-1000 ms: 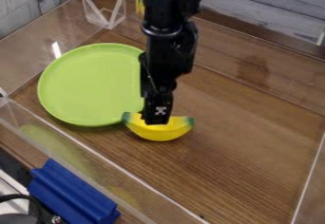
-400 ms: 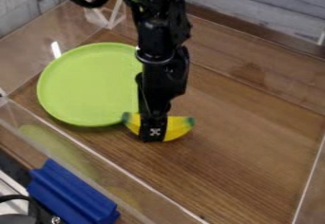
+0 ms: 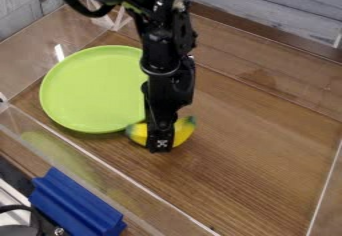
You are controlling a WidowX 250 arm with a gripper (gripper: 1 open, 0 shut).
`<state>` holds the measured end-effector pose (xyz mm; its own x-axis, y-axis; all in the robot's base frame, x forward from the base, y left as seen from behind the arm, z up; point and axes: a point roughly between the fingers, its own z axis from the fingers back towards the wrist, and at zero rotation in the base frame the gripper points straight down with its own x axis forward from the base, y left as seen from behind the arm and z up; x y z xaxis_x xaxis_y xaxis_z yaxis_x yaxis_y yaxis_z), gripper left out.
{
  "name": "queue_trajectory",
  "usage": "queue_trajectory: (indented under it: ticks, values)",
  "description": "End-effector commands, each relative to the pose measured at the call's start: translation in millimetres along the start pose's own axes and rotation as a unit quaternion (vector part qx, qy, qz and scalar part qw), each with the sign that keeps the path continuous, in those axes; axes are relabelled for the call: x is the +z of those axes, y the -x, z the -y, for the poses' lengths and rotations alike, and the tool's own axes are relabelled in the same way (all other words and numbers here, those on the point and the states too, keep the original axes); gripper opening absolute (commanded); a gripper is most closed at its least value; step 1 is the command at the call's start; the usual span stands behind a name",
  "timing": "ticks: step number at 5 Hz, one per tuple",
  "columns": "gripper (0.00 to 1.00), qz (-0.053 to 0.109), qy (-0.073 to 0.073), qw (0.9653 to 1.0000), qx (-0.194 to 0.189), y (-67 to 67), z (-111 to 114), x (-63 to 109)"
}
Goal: Put the banana in the green plate
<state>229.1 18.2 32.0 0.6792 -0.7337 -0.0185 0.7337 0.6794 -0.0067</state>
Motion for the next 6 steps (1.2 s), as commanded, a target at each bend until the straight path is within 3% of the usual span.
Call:
queue_trajectory:
  ticks: [1, 3, 4, 6]
  values:
    - [1.0, 0.01, -0.01, 0.9999, 0.007, -0.9, -5.9, 0.4]
    - [1.0, 0.013, -0.009, 0.9998, 0.012, -2.2, -8.4, -7.2]
    - [0.0, 0.012, -0.008, 0.9998, 0.012, -1.7, -8.8, -7.6]
    - [0.0, 0.016, -0.002, 0.9998, 0.015, 0.7, -6.9, -2.4]
